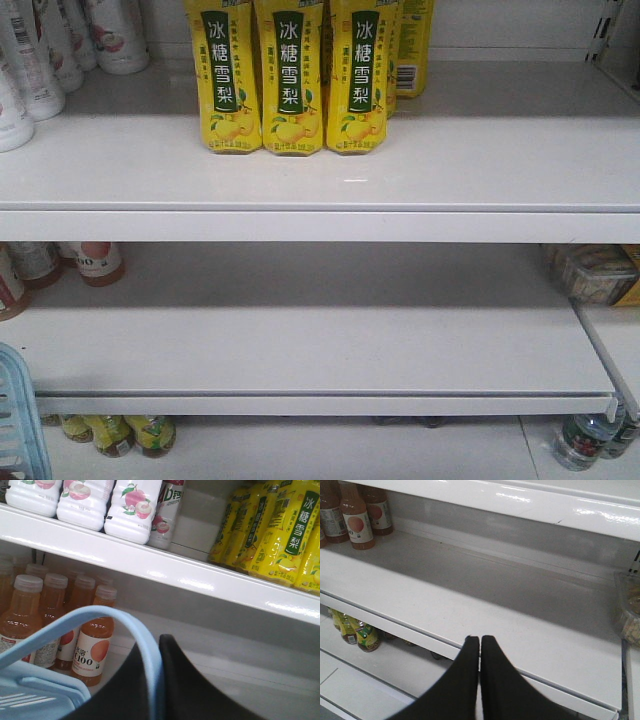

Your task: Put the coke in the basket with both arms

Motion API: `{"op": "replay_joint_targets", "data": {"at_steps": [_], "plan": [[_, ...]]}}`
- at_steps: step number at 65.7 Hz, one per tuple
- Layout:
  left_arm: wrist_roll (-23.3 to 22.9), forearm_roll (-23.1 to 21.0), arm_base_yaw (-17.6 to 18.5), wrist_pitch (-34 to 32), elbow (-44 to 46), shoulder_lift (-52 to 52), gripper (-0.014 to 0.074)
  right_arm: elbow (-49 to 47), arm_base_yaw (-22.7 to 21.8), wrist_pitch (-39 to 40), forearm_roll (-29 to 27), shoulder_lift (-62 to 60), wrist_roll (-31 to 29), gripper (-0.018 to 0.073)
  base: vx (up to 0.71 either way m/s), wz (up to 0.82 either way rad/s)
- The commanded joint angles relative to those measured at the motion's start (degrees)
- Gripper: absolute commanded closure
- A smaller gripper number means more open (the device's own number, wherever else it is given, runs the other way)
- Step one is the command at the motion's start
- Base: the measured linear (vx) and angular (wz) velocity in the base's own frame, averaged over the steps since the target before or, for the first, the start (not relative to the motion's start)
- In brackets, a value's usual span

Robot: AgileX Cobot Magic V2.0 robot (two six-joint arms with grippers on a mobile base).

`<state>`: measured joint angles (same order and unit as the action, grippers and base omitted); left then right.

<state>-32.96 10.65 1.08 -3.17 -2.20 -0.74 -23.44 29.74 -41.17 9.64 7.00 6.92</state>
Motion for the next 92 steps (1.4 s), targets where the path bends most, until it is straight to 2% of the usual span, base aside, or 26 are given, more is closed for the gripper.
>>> {"op": "replay_joint_targets", "data": {"at_steps": [1,12,25,32,45,57,73,92], "plan": [[0.8,1.0,-0.1,-8.7,1.7,-0.8,0.0603,-1.5,-0.1,3.9,0.5,0.7,0.1,0.0564,0.00,0.00],[0.8,1.0,-0.1,-8.7,1.7,-0.8,0.0603,0.8,-0.1,4.9,0.5,0.8,0.0,0.0564,0.00,0.00],[0.8,1.0,-0.1,-8.7,1.7,-0.8,0.0603,8.8,-2.6,13.7,-1.5,0.9,-0.8,0.0564,0.00,0.00],[0.8,1.0,-0.1,-8.7,1.7,-0.8,0.0603,13.1,-6.9,16.5,-4.5,0.9,-0.8,0.0564,0.00,0.00],[0.9,1.1,-0.1,-8.7,1.7,-0.8,0.0603,19.0,-18.4,33.0,-8.2,-1.7,-0.9,0.0564,0.00,0.00],[0.9,1.1,-0.1,-8.7,1.7,-0.8,0.0603,25.7,-25.5,45.9,-10.6,-6.8,0.2,0.0564,0.00,0.00],[0.9,1.1,-0.1,-8.6,1.7,-0.8,0.0603,25.5,-31.7,44.7,-11.1,-8.3,0.0,0.0564,0.00,0.00],[0.9,1.1,-0.1,-8.6,1.7,-0.8,0.0603,25.5,-32.0,45.1,-10.9,-8.3,0.0,0.0564,0.00,0.00]]}}
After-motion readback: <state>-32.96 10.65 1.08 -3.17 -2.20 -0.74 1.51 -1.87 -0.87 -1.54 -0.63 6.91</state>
